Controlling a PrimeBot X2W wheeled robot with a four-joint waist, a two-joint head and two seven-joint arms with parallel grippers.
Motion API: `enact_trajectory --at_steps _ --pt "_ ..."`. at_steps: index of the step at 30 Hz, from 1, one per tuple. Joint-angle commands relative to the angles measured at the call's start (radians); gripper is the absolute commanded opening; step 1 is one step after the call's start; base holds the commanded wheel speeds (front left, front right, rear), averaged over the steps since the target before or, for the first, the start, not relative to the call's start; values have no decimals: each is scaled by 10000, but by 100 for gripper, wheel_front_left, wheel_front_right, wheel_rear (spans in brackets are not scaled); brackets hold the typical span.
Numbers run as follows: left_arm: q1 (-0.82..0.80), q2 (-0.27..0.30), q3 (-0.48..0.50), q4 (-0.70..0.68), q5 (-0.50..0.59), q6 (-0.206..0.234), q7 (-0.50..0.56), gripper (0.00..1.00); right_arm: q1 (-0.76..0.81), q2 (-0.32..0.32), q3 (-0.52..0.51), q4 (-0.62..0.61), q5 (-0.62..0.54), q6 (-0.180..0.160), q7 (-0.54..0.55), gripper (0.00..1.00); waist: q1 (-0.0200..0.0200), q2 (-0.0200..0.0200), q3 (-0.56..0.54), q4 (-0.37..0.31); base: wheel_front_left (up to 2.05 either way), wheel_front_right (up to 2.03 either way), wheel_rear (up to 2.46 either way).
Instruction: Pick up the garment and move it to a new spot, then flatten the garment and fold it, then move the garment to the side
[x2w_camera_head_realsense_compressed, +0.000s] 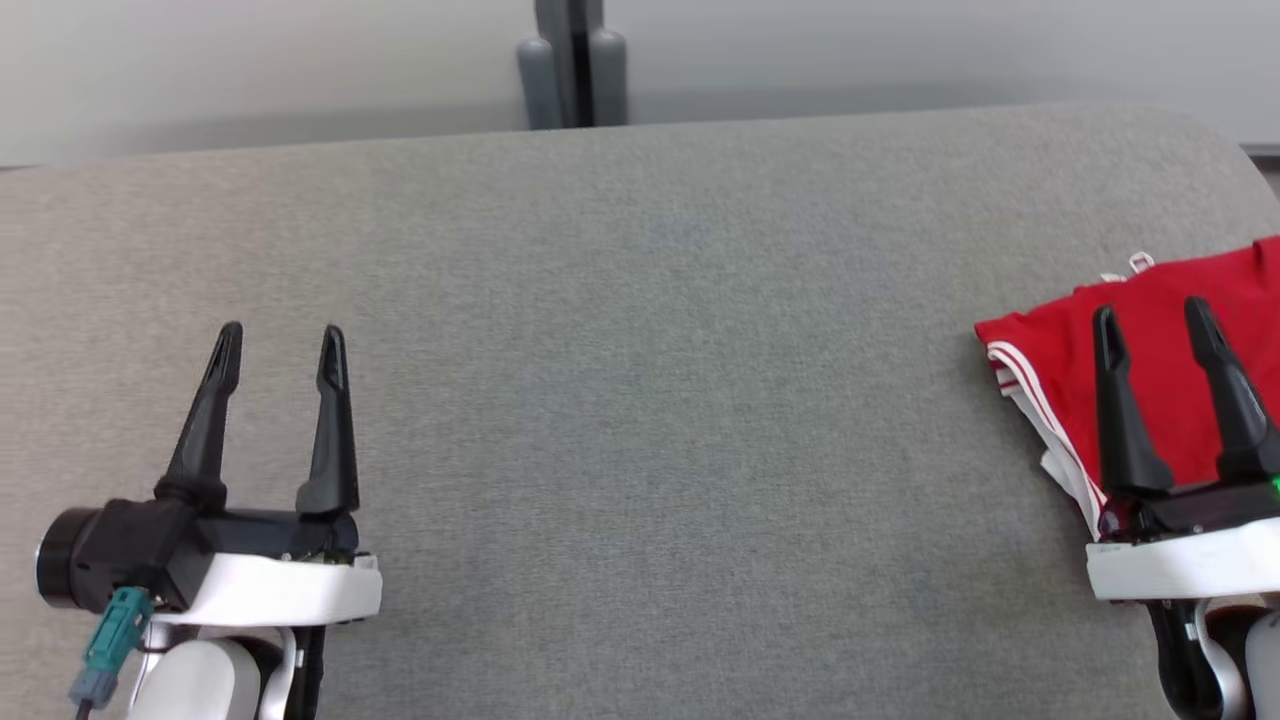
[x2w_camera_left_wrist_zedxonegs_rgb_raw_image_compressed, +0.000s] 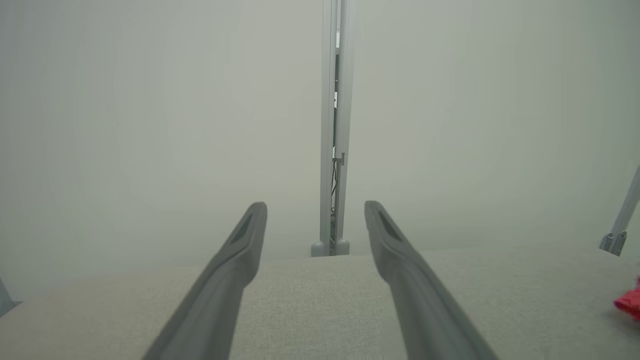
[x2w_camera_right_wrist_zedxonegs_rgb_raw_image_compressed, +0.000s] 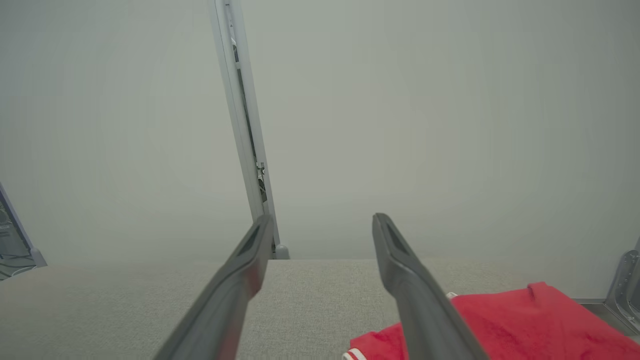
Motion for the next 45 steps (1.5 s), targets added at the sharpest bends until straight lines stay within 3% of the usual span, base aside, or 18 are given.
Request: enact_trajectory --at_steps 1,8,19,45 --pt "120 52 11 39 -62 -40 -46 100 153 -19 -90 -73 -190 3 65 100 0 0 -280 250 0 0 0" --pt "600 -95 -132 233 -194 -294 -92 100 998 371 -616 -237 -717 3 359 100 0 0 -776 523 0 0 0" --pt "1130 -4 -236 669 -96 -262 -102 100 1901 641 -981 -461 -1043 3 779 100 0 0 -1335 499 0 0 0" --pt "1288 143 -267 864 -383 -59 159 100 2239 764 -758 -532 -916 3 1109 100 0 0 -1642 510 0 0 0"
